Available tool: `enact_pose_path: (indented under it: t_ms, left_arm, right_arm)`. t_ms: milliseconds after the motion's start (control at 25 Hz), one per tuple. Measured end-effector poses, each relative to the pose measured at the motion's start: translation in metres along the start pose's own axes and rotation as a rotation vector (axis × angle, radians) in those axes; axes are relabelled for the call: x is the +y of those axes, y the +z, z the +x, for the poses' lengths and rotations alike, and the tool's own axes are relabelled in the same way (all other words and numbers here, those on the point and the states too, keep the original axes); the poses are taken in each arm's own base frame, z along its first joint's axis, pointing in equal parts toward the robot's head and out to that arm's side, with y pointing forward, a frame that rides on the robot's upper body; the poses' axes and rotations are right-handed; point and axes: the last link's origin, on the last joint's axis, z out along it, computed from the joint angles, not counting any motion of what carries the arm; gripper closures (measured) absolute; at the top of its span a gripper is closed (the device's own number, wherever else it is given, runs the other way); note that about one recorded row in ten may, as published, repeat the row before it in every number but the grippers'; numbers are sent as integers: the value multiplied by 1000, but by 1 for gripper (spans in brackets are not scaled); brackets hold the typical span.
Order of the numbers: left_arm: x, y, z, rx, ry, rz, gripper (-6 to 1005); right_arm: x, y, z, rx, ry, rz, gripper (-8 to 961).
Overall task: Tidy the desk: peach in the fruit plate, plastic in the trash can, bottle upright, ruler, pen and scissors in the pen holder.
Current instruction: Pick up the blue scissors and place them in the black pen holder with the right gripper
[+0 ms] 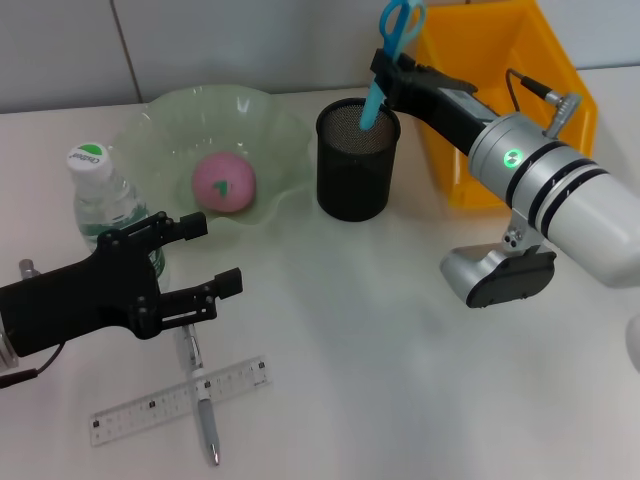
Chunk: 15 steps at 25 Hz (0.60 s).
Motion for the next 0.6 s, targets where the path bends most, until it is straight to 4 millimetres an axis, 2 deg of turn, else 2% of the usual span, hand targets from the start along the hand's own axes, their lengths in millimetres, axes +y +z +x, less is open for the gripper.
enact_pose_path:
  t_ms: [480, 600]
  left_arm:
    - [-2, 0, 2, 9, 15, 8, 195]
    - [-2, 0, 2, 9, 15, 8, 196]
  right_arm:
    - [-3, 9, 1, 3, 16, 6, 701]
    - [-5, 10, 0, 10, 27, 11, 669]
